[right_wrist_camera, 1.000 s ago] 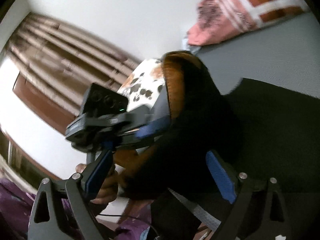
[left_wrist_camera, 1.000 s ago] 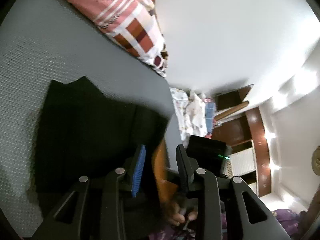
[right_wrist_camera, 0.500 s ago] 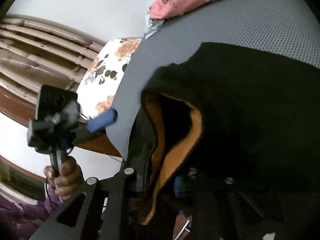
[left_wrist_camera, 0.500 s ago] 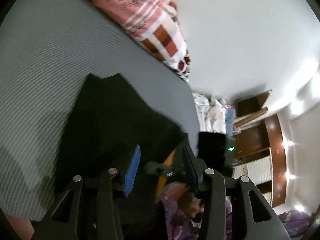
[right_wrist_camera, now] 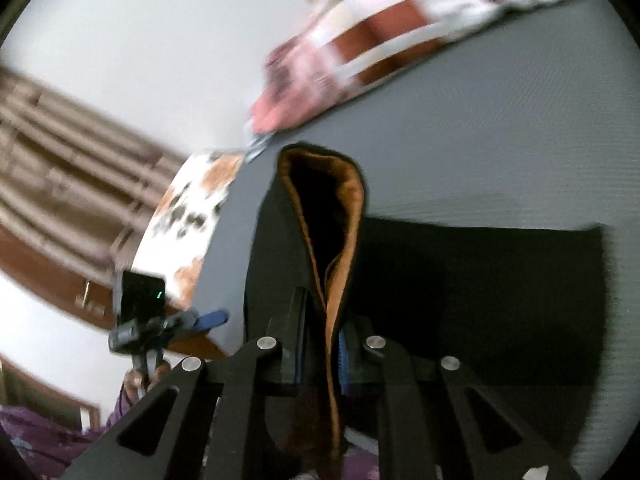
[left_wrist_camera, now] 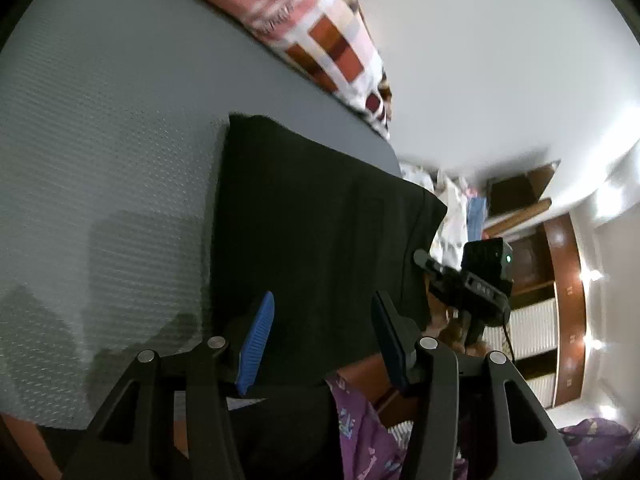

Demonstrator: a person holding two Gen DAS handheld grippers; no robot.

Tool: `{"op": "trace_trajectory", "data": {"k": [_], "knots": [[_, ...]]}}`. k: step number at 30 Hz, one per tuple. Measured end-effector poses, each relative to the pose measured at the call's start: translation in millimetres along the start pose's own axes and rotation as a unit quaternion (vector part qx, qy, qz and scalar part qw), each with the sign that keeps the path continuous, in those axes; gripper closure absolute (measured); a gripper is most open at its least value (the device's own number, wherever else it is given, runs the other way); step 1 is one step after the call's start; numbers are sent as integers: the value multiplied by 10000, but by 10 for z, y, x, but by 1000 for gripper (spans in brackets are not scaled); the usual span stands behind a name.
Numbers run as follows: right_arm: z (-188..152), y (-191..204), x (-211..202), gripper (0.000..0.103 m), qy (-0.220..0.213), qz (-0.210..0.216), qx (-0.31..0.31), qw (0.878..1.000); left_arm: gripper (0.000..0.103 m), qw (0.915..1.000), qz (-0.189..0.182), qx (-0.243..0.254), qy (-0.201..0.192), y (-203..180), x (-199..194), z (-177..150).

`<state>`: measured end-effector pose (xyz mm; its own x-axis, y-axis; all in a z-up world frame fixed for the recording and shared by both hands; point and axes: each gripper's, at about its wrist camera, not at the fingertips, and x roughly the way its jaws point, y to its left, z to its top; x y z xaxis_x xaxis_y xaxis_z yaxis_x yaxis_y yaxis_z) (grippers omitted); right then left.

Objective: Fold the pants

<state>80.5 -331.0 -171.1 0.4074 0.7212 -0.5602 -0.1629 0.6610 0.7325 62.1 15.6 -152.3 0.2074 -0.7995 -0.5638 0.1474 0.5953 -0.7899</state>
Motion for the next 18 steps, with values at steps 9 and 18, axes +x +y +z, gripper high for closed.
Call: {"op": "trace_trajectory", "data": {"k": [9, 18], "knots": [[-69, -718, -371, 91, -321, -200, 680, 9970, 51, 9977, 357, 303, 496, -182, 560, -61], [-98, -961, -503, 91, -486, -80, 775, 9958, 49, 9967, 492, 283, 574, -226, 732, -103]]}}
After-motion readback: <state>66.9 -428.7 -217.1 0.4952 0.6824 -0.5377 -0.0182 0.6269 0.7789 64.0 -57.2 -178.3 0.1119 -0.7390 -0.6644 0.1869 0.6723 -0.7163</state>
